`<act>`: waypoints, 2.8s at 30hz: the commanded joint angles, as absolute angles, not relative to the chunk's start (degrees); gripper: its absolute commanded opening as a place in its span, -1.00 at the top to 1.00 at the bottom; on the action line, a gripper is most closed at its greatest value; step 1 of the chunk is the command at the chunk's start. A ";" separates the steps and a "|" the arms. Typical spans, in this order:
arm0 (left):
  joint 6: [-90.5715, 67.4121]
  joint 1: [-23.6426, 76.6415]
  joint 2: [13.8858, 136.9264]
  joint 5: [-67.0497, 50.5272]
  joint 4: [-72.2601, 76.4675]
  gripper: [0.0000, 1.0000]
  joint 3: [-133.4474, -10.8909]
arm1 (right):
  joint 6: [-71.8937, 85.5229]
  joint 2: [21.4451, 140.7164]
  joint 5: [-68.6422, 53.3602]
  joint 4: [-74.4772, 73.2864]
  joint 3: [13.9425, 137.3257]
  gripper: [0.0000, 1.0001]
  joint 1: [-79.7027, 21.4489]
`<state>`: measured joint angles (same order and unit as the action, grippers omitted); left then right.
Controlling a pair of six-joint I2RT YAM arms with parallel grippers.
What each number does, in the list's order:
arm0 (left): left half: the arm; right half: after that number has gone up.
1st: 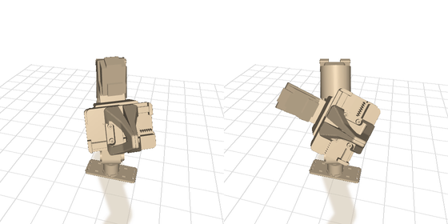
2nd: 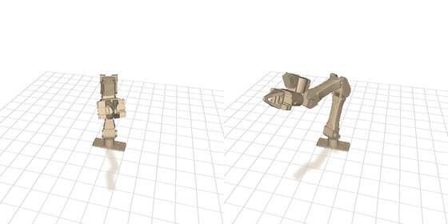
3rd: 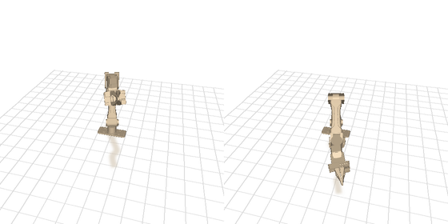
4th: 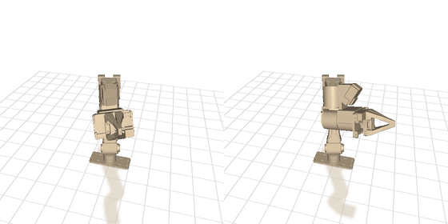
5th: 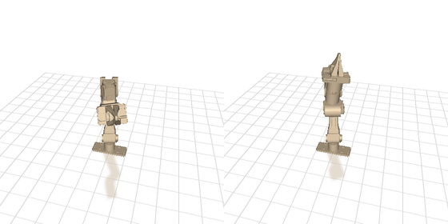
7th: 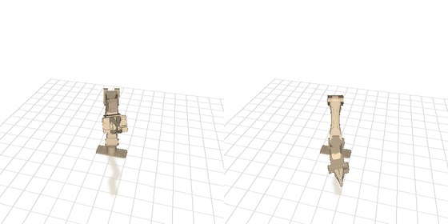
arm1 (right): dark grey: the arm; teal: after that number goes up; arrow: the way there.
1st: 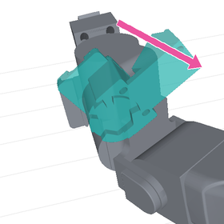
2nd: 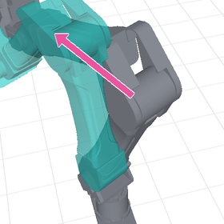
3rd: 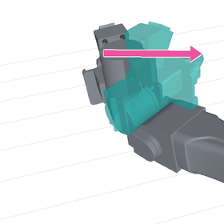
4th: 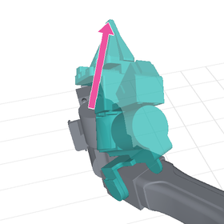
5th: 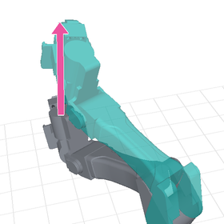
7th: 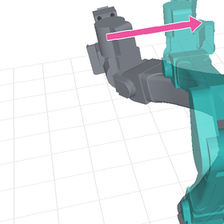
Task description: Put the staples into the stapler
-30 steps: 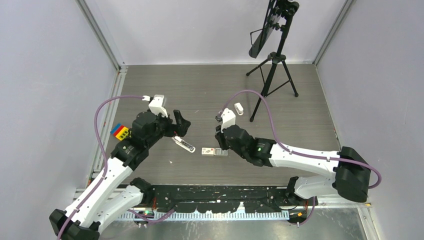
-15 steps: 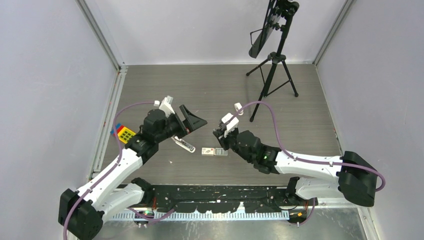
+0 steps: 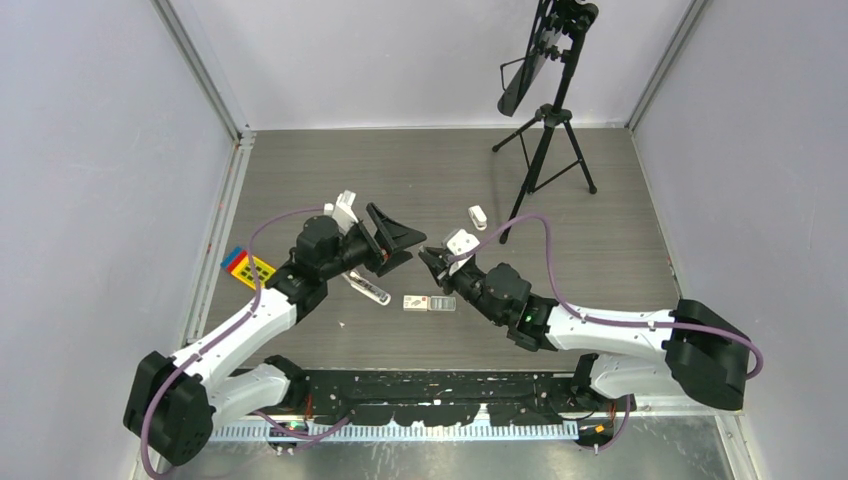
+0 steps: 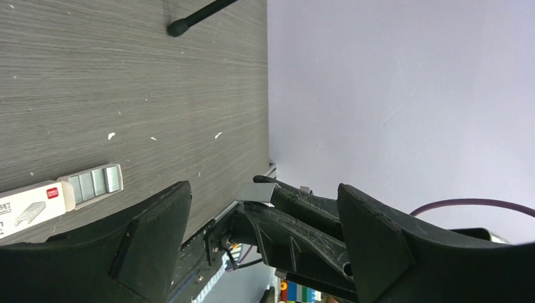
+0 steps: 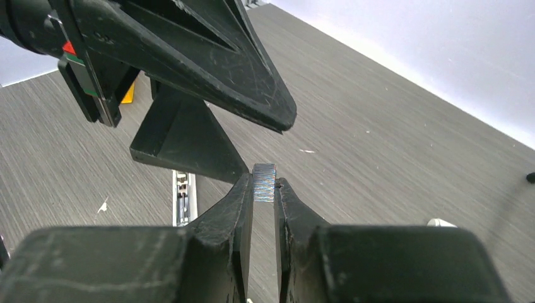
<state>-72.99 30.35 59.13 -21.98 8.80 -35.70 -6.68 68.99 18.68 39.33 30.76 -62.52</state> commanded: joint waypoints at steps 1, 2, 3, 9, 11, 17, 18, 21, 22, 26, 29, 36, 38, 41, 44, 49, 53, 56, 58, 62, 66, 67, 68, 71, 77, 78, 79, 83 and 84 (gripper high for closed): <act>-76.46 30.76 58.79 -23.38 15.16 -0.74 -34.91 | -9.68 70.07 17.26 49.65 30.33 0.67 -62.75; -76.77 30.84 58.59 -23.17 15.39 -0.73 -34.71 | -9.75 70.25 17.12 50.21 30.31 0.67 -62.69; -77.12 30.85 58.60 -23.00 15.65 -0.72 -34.52 | -9.75 70.41 17.03 50.53 30.32 0.67 -62.77; -80.87 31.09 59.28 -23.11 19.76 -0.65 -32.75 | -10.12 71.08 17.09 52.56 30.50 0.67 -62.75; -81.82 31.26 59.73 -23.20 20.87 -0.63 -32.53 | -10.02 71.27 16.70 53.58 30.47 0.67 -62.75; -83.90 31.98 60.83 -23.20 24.34 -0.50 -32.02 | -9.58 71.63 15.98 54.61 30.33 0.67 -62.76; -84.04 32.07 60.94 -23.16 24.63 -0.47 -32.01 | -9.50 71.63 15.99 54.81 30.20 0.67 -62.75; -84.46 32.17 60.76 -22.50 25.09 -0.37 -31.57 | -9.32 71.58 16.46 55.65 29.77 0.67 -62.75; -84.53 32.21 60.66 -22.16 25.24 -0.34 -31.30 | -9.27 71.55 16.64 55.97 29.59 0.67 -62.75; -85.52 32.26 59.91 -20.72 26.15 -0.27 -30.06 | -8.98 71.37 16.74 56.50 29.10 0.67 -62.76; -85.86 32.26 59.62 -20.40 26.70 -0.20 -29.71 | -8.72 71.45 16.71 56.74 28.92 0.67 -62.75; -86.13 32.26 59.94 -20.65 27.48 -0.05 -29.87 | -8.22 72.36 16.56 57.78 28.92 0.67 -62.76; -86.29 32.26 59.84 -20.57 27.72 0.00 -29.88 | -8.10 72.63 16.51 57.98 28.92 0.68 -62.75; -86.37 32.21 59.72 -20.57 27.95 0.06 -29.95 | -7.87 72.92 16.49 58.29 28.83 0.68 -62.75; -86.47 32.25 59.60 -20.42 28.04 0.10 -29.90 | -7.76 73.21 16.55 58.77 28.75 0.68 -62.75; -86.56 32.26 59.65 -20.14 28.12 0.16 -29.86 | -7.32 73.48 17.25 59.24 28.74 0.68 -62.75; -86.66 32.26 59.64 -20.15 28.21 0.21 -29.93 | -6.67 73.90 17.65 60.07 28.40 0.69 -62.75; -86.75 32.34 59.53 -20.00 28.30 0.24 -29.84 | -6.10 74.15 17.69 60.72 28.17 0.69 -62.75; -86.77 32.34 59.53 -19.88 28.30 0.29 -29.80 | -5.98 74.26 17.83 60.85 28.13 0.69 -62.75; -86.75 32.34 59.44 -19.73 28.30 0.36 -29.75 | -5.80 74.53 17.77 61.41 27.95 0.69 -62.75; -86.33 32.34 59.26 -19.41 28.30 0.46 -29.50 | -5.56 74.53 17.73 61.60 27.71 0.69 -62.75; -86.12 32.30 59.25 -19.28 28.30 0.47 -29.53 | -5.54 74.42 17.73 61.68 27.61 0.67 -62.75; -85.90 32.34 59.35 -19.18 28.30 0.48 -29.42 | -5.54 74.34 17.79 61.70 27.53 0.62 -62.75; -84.74 32.43 59.48 -19.01 28.11 0.53 -29.52 | -5.46 73.57 18.07 61.62 27.04 0.32 -62.76; -76.58 32.43 59.53 -17.70 22.31 0.56 -31.89 | -4.23 69.55 19.59 59.17 24.15 -0.17 -62.75; -74.24 32.45 59.63 -17.14 21.15 0.56 -32.46 | -3.66 68.32 19.91 58.05 23.56 -0.23 -62.75; -71.76 32.58 59.82 -16.32 19.63 0.57 -33.03 | -3.23 66.33 20.23 56.46 23.01 -0.26 -62.75; -61.24 34.19 62.09 -11.05 14.70 0.58 -35.24 | -1.29 58.35 23.64 48.21 20.42 -0.32 -62.75; -58.74 34.93 63.02 -9.44 14.14 0.59 -35.65 | -0.75 56.03 24.73 45.61 19.90 -0.32 -62.75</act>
